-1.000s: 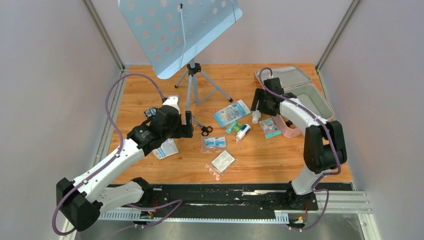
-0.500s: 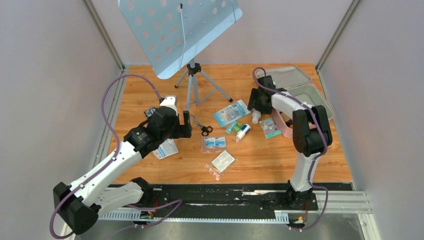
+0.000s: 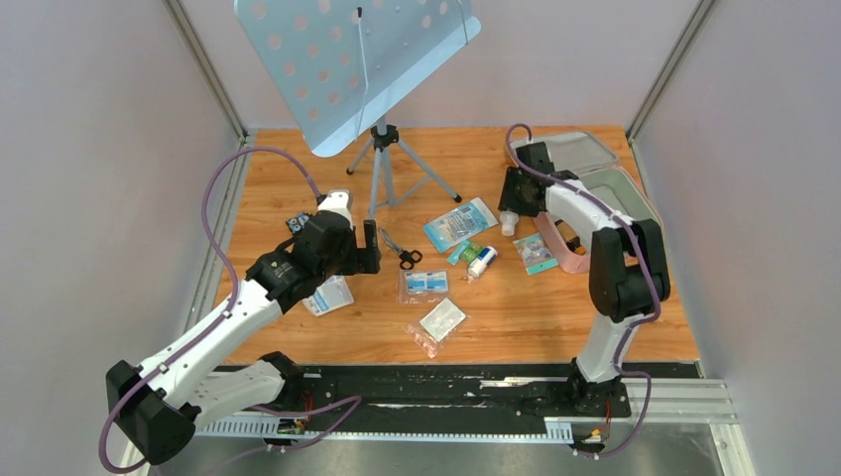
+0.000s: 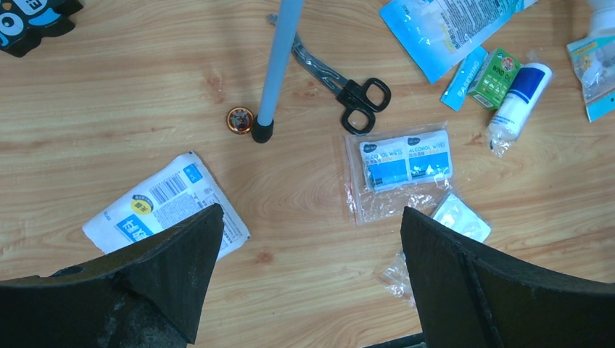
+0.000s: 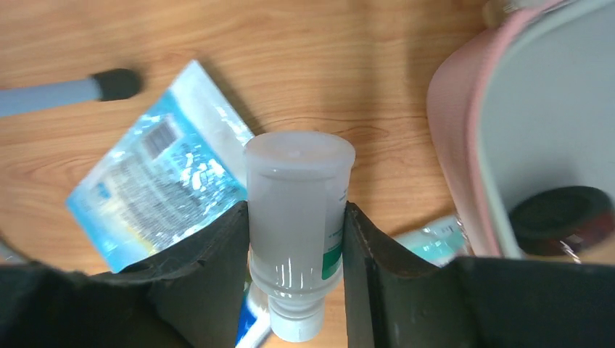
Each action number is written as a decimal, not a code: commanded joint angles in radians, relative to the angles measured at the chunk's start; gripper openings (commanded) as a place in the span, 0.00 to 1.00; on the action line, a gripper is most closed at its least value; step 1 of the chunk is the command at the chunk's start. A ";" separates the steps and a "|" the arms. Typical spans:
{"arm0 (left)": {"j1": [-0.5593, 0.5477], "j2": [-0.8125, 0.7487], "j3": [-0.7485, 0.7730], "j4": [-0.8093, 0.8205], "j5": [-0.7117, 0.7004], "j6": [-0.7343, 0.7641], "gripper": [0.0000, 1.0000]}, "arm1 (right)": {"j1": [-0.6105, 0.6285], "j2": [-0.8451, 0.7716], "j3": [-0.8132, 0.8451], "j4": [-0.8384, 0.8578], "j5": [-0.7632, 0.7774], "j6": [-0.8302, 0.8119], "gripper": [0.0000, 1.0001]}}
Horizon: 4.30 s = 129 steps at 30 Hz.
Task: Organize the medicine kit
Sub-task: Pick up the pill bottle at the center of the board, then place the pill bottle in the medicine box, then move the medical item to the center of the board, then pick up the medical item at the center of the board.
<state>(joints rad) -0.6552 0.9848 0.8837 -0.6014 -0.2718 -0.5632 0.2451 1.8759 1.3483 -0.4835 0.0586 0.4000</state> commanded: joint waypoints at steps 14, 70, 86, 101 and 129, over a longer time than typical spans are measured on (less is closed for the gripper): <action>-0.005 0.025 0.014 0.048 0.015 -0.004 1.00 | -0.285 -0.423 -0.076 0.032 0.155 -0.147 0.38; -0.200 0.176 0.013 0.267 0.135 0.079 1.00 | -0.015 -0.257 -0.410 0.151 0.065 -0.017 0.79; -0.201 0.183 0.050 0.257 0.079 0.118 1.00 | 0.168 -0.380 -0.436 0.110 -0.105 0.094 0.77; -0.201 0.157 0.042 0.226 0.048 0.096 1.00 | 0.108 -0.278 -0.305 0.000 0.064 -0.151 0.88; -0.201 0.165 0.047 0.207 0.031 0.088 1.00 | 0.083 -0.049 -0.207 0.000 -0.012 -0.226 0.65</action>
<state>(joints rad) -0.8551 1.1587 0.8932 -0.4007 -0.2211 -0.4652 0.3298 1.8172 1.1400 -0.4965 0.0589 0.1627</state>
